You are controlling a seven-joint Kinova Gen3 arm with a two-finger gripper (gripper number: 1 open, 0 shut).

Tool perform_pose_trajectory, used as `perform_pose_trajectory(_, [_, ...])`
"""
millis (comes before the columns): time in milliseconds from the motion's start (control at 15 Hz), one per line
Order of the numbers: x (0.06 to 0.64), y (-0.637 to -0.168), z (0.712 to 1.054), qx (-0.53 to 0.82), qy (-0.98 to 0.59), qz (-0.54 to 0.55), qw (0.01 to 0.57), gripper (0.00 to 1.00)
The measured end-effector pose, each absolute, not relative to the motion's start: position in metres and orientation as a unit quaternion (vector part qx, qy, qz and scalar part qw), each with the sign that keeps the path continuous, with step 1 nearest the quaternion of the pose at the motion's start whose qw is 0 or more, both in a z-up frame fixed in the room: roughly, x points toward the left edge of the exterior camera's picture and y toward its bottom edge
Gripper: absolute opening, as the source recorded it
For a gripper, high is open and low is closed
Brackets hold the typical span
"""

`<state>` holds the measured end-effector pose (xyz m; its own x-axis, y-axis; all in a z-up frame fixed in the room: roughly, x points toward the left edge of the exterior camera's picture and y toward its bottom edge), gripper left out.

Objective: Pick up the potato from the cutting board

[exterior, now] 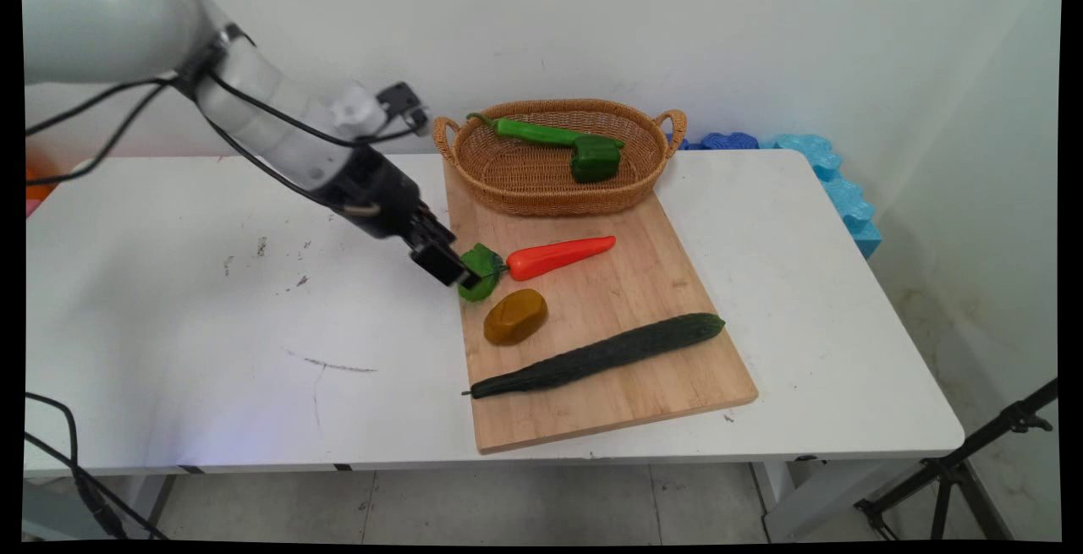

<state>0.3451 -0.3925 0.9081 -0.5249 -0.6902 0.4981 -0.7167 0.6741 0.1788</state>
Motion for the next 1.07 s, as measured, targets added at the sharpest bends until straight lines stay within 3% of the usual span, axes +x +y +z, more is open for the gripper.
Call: perform_pose_trajectory(1067, [0.265, -0.392, 0.835, 0.386, -0.884, 0.042, 0.261, 1.00])
